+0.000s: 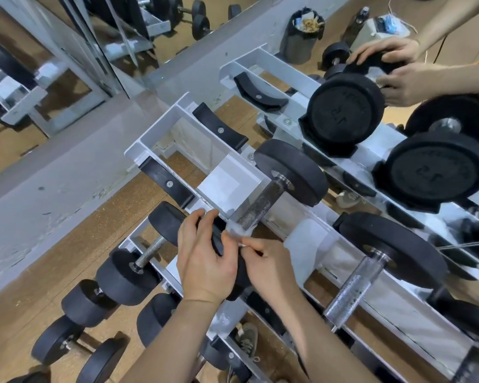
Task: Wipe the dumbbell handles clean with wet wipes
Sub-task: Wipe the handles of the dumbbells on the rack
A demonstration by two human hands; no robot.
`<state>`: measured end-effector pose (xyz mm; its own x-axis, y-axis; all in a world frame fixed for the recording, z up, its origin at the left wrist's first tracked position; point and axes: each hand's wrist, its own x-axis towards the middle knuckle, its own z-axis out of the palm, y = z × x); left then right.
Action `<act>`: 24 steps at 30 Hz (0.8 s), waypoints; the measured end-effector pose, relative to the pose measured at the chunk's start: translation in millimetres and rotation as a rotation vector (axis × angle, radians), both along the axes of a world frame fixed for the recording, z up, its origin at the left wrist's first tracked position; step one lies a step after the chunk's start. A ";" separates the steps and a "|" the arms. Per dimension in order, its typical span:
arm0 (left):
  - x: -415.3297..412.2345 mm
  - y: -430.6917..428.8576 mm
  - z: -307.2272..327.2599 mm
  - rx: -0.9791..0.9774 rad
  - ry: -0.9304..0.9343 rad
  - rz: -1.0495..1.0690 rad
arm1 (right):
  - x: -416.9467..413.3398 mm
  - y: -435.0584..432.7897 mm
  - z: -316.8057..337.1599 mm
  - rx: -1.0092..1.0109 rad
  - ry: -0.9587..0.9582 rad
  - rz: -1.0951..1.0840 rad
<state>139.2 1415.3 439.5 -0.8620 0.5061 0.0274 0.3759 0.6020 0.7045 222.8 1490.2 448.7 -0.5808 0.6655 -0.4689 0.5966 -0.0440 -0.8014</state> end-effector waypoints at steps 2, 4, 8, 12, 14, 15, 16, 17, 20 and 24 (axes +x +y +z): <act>0.4 -0.7 1.1 -0.002 -0.007 0.000 | 2.2 20.2 4.9 -0.062 -0.090 0.092; 0.2 -0.4 1.4 -0.008 -0.013 -0.003 | 3.8 42.4 12.0 -0.018 -0.094 0.034; 0.2 -0.5 1.6 -0.007 -0.015 -0.003 | 0.7 28.5 17.3 0.024 -0.065 0.061; -0.7 0.1 4.1 -0.006 -0.018 -0.001 | 7.8 4.4 35.7 -0.003 -0.069 0.163; -2.2 -0.3 3.6 -0.003 -0.016 -0.011 | 3.2 11.1 39.7 0.047 -0.021 0.246; -2.8 -1.2 3.7 -0.004 -0.015 -0.015 | -0.8 15.0 35.5 0.083 -0.005 0.319; -3.4 -1.9 4.8 -0.004 -0.013 -0.019 | -3.8 18.7 29.2 0.131 -0.009 0.387; -3.5 -2.2 5.9 -0.003 -0.015 -0.020 | -5.7 20.2 22.1 0.201 -0.024 0.465; -2.8 -3.1 6.0 0.001 -0.033 -0.020 | -0.3 36.8 0.3 0.647 -0.014 0.731; -3.2 -2.7 4.6 -0.001 -0.030 -0.028 | -3.7 82.8 -1.7 1.188 -0.223 0.548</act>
